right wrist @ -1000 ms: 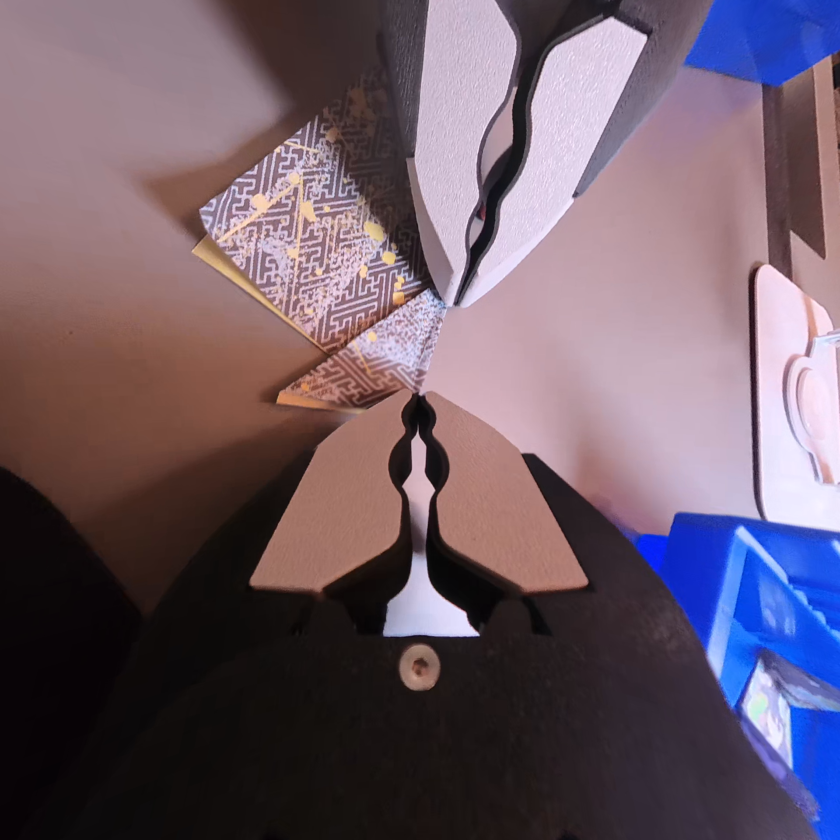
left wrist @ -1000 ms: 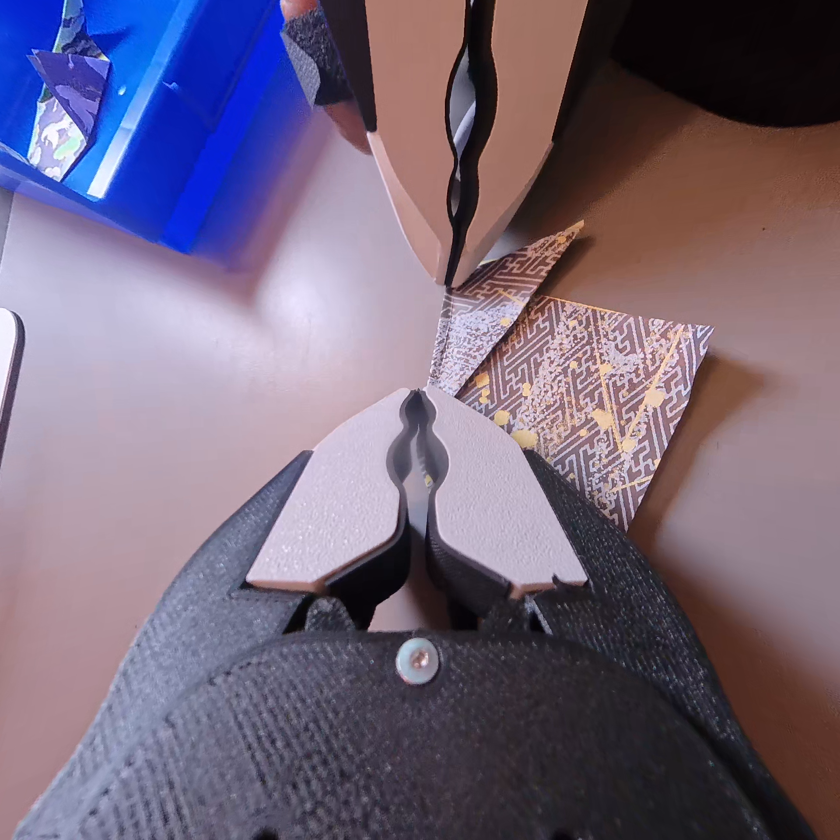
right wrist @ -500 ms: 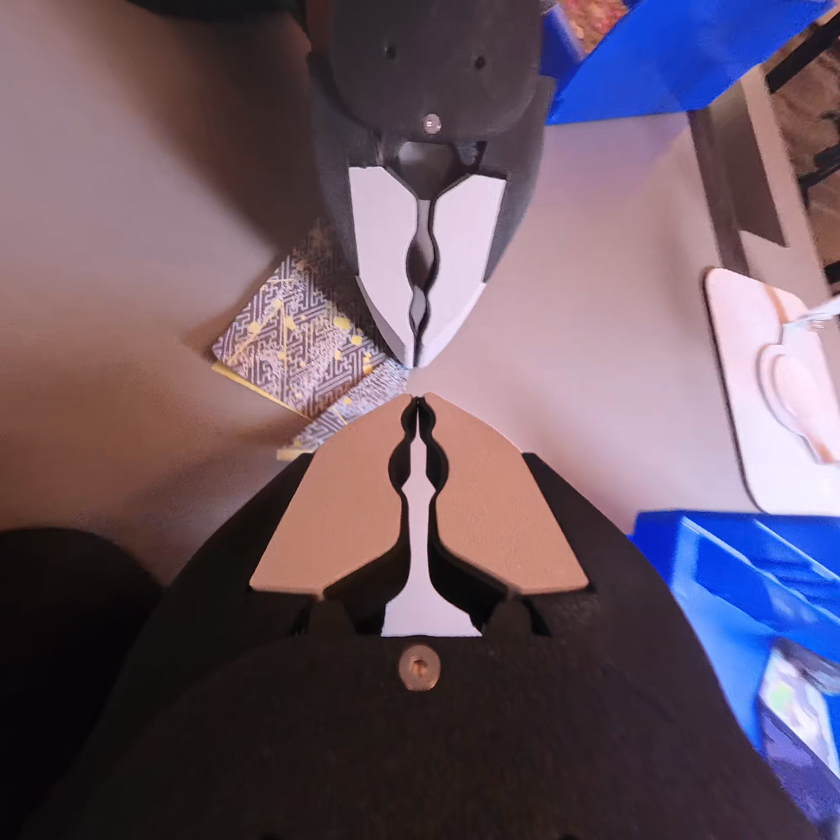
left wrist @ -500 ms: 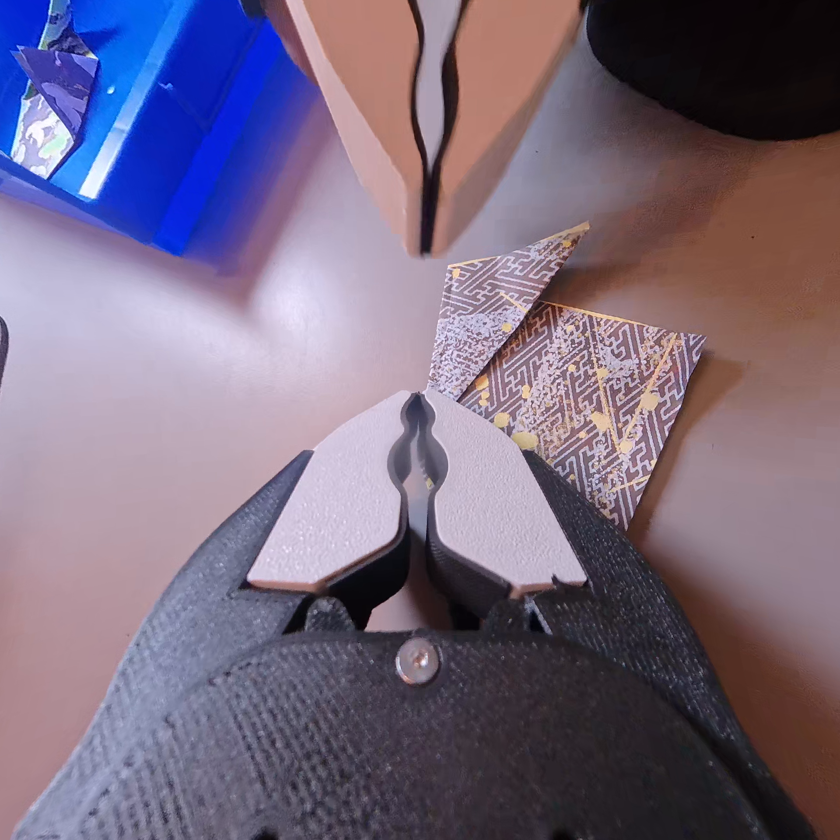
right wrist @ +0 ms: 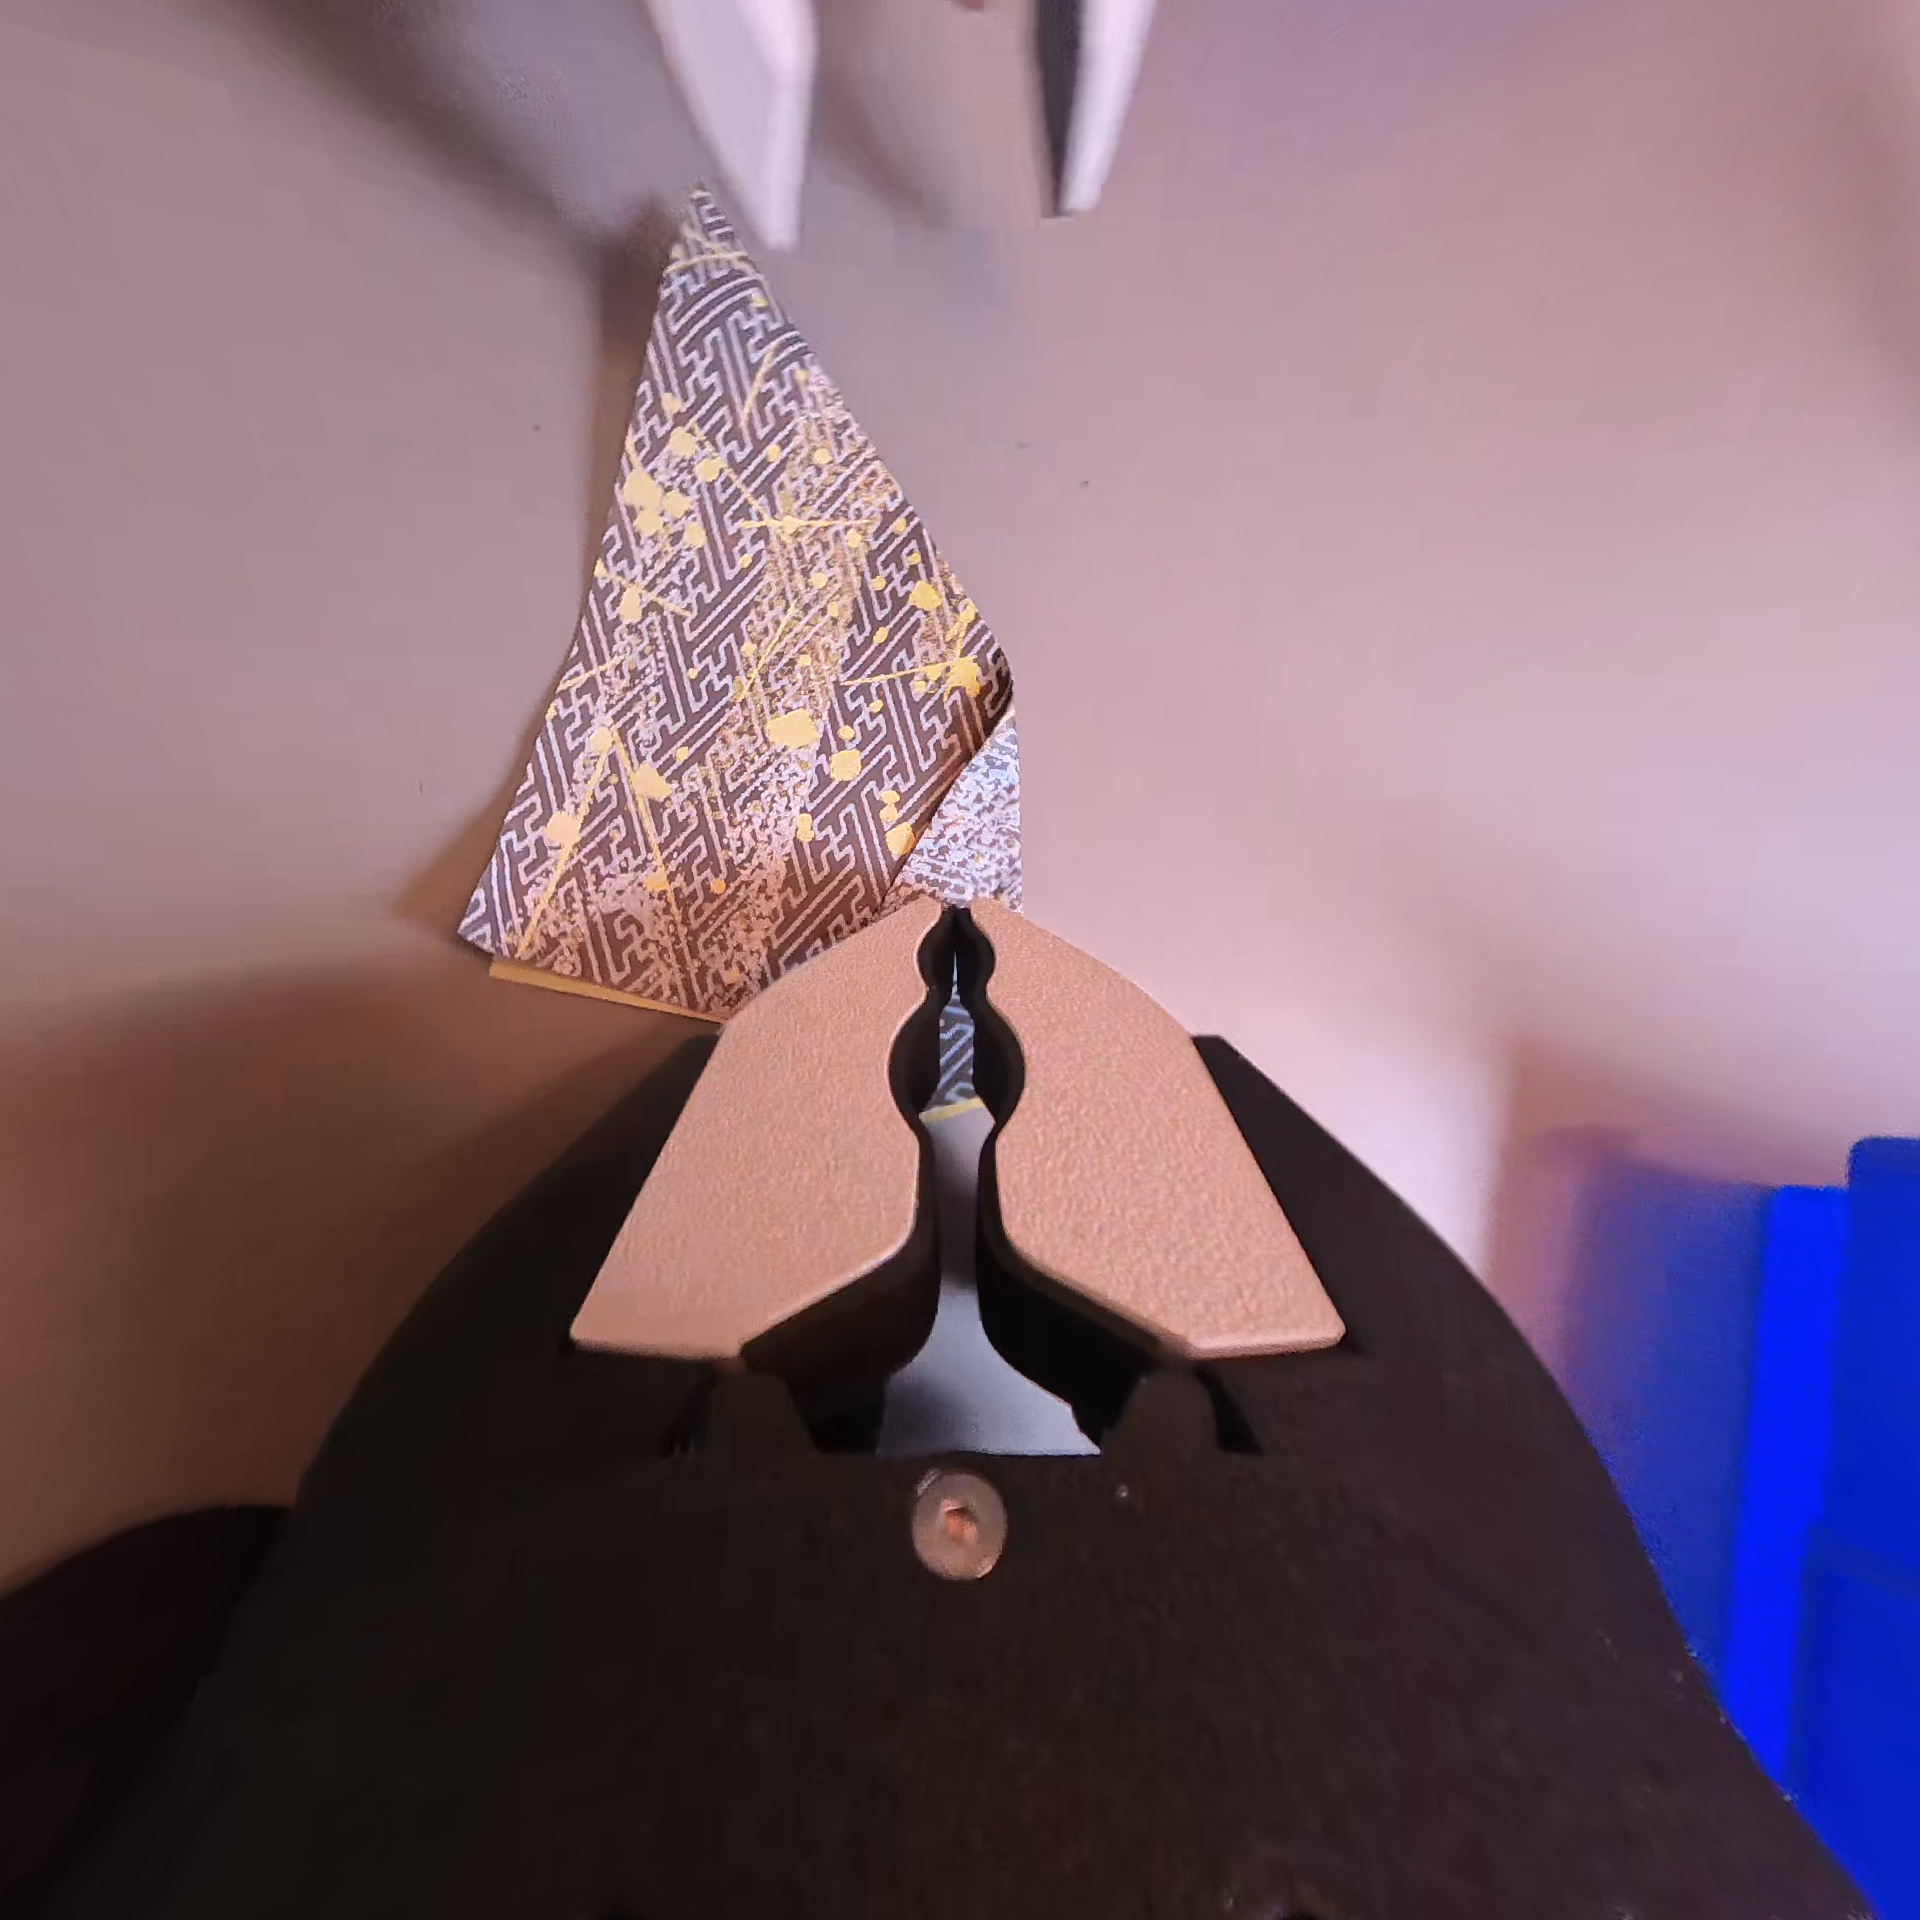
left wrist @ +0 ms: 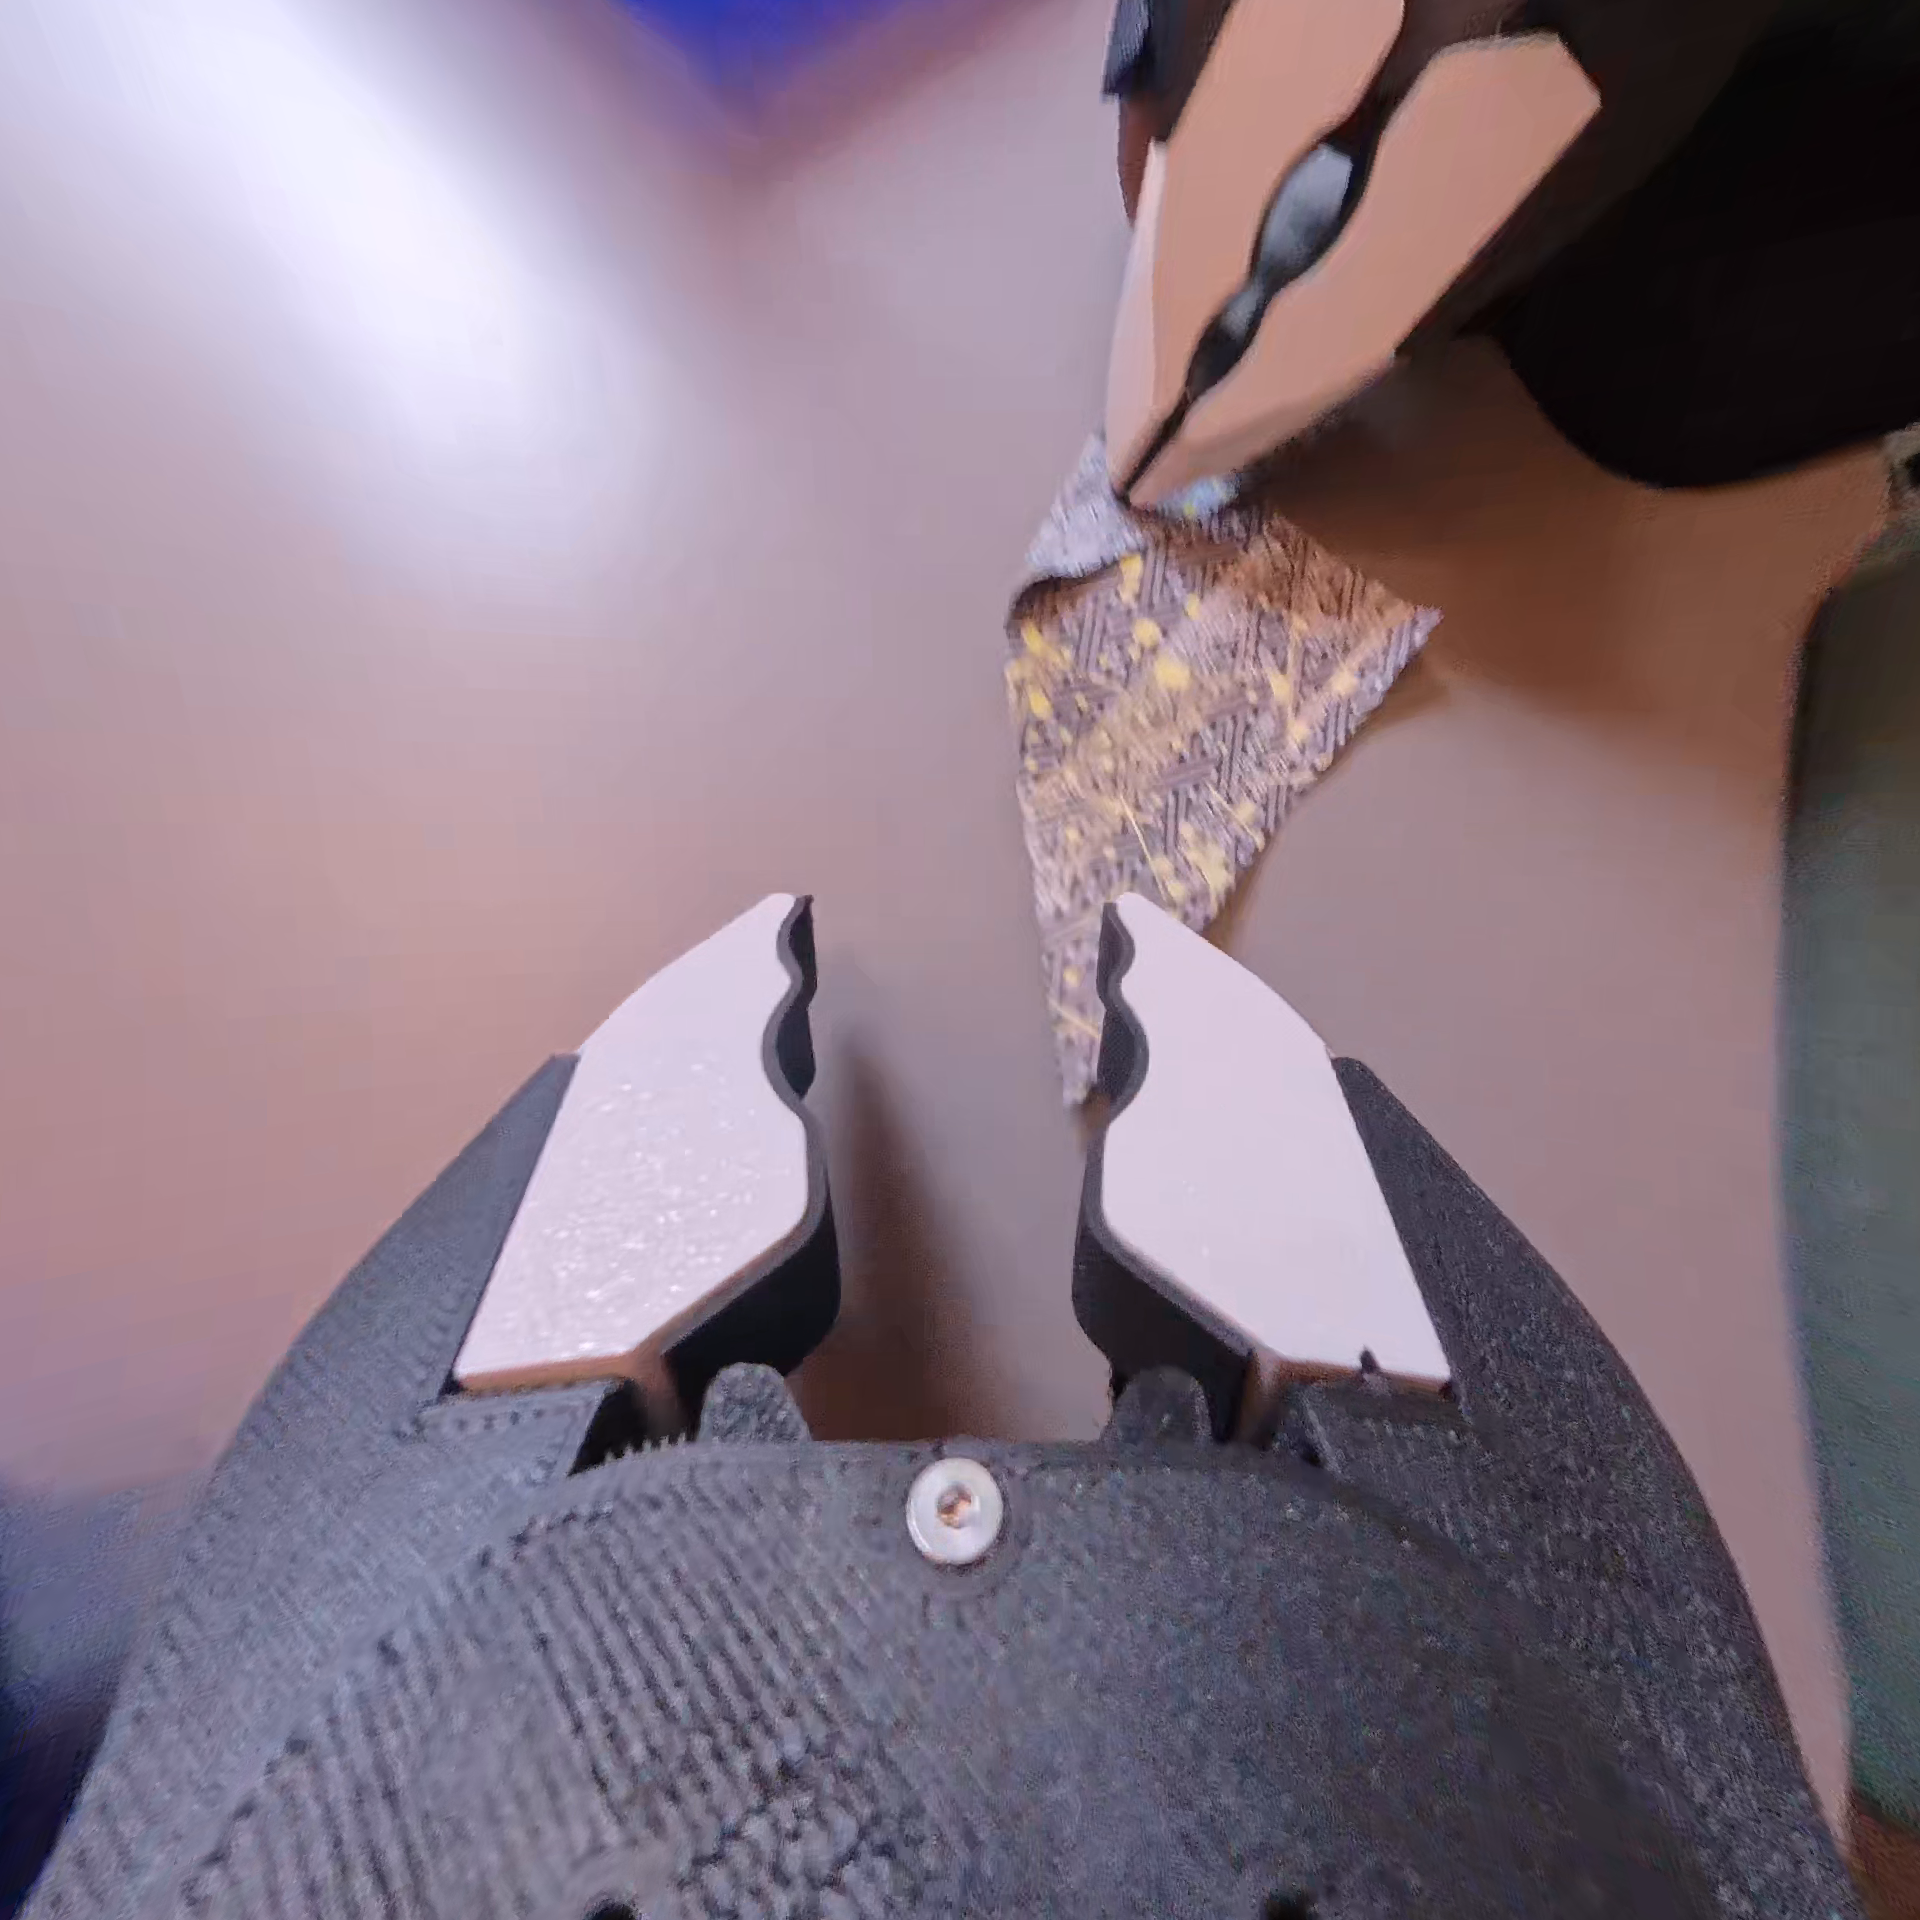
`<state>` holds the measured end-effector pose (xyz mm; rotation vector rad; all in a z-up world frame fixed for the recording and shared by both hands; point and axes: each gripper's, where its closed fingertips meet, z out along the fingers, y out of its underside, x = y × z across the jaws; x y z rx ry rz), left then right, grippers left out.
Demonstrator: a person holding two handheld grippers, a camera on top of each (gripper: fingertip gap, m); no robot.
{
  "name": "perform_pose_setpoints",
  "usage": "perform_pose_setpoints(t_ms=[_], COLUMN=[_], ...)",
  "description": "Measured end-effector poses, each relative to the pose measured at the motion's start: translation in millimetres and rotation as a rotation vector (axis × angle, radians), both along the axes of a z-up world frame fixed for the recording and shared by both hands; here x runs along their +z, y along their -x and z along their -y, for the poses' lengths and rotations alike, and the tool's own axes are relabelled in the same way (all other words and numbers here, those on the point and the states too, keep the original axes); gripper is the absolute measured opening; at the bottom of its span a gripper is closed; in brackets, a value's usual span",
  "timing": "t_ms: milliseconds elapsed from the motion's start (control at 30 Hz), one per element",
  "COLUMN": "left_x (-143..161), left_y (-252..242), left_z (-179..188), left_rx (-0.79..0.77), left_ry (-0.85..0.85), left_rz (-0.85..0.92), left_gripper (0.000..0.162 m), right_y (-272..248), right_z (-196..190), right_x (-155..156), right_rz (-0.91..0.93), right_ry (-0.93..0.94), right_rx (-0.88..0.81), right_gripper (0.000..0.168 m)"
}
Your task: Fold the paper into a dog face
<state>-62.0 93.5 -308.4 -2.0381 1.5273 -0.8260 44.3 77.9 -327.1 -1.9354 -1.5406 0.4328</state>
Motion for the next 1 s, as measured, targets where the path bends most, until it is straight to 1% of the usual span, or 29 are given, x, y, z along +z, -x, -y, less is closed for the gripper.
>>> perform_pose_setpoints(t_ms=[67,133,233,367,533,600,700,767,867,933,1000], left_x=[-12.3,-10.1,-10.4,-11.2,-12.2,-12.6,-11.8,-9.7,-9.3,-9.4,-9.3], left_y=[11.8,17.0,19.2,7.3,4.3,3.7,2.5,0.0,-2.8,-4.6,-5.1], left_z=[16.0,23.3,28.8,39.4,37.6,35.3,31.5,30.7,28.4,27.4,24.7], left_rx=[0.005,0.042,0.106,0.127,0.13,0.118,0.08,0.027,-0.057,-0.117,-0.169], left_ry=[0.064,0.097,0.114,0.116,0.101,0.058,-0.024,-0.081,-0.132,-0.153,-0.186], left_rz=[-0.02,0.02,0.033,0.042,0.036,0.032,0.017,0.014,0.011,0.013,0.004], left_gripper=[0.053,0.047,0.032,0.017,0.012,0.012,0.013,0.012,0.013,0.013,0.013], right_y=[-0.5,-1.1,-2.4,-3.8,-7.4,-8.6,-8.6,-1.1,14.9,20.9,27.5], right_z=[-0.3,-0.5,-0.3,0.5,2.0,3.6,8.4,11.1,17.8,12.0,3.0], right_x=[-0.2,-0.3,-0.3,-0.3,-0.3,-0.3,1.3,12.5,34.8,37.8,30.9], right_rz=[-0.015,-0.017,0.003,-0.013,-0.016,-0.013,-0.009,-0.073,-0.181,-0.162,-0.1], right_ry=[0.034,0.039,0.02,0.042,0.05,0.052,0.067,0.094,0.146,0.137,0.134], right_rx=[-0.063,-0.109,-0.155,-0.177,-0.187,-0.19,-0.149,-0.089,0.052,0.105,0.133], right_gripper=[0.0,0.0,0.0,0.0,0.0,0.0,0.0,0.017,0.018,0.018,0.021])
